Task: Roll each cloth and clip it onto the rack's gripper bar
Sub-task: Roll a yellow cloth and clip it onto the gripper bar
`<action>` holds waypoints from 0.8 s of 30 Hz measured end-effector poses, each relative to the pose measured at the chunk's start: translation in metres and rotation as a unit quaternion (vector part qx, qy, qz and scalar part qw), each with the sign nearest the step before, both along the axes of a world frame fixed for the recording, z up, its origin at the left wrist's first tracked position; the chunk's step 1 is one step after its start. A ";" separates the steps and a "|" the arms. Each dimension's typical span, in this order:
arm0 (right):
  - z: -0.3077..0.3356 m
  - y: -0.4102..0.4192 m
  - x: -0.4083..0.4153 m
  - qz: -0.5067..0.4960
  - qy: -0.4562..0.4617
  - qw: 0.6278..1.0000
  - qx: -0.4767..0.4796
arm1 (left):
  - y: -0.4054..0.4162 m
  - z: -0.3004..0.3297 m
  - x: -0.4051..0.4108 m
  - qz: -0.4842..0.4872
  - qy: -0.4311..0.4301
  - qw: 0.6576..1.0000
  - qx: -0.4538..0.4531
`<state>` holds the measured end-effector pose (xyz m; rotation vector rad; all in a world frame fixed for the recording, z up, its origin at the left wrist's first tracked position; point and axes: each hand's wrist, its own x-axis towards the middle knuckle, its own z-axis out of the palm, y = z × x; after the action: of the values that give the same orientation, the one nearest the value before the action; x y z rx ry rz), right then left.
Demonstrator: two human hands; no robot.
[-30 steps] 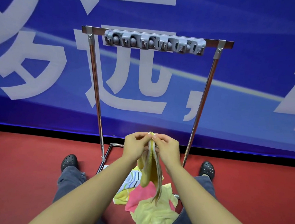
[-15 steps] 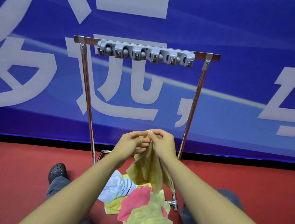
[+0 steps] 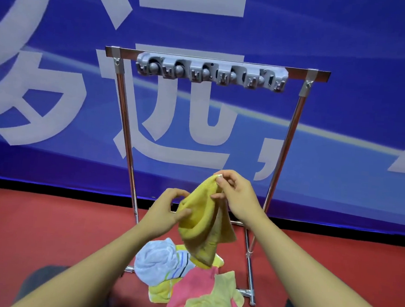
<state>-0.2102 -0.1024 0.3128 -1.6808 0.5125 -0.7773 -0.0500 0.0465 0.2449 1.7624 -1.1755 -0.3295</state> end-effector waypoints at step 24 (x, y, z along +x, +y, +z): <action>-0.134 -0.077 0.027 -0.039 0.052 0.994 0.083 | -0.032 -0.084 0.080 -0.035 -0.226 0.967 0.110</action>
<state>-0.1831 -0.1797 0.1790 -1.5597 0.6995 -0.6863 0.0304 0.0149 0.1606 2.0608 -1.5743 -0.1010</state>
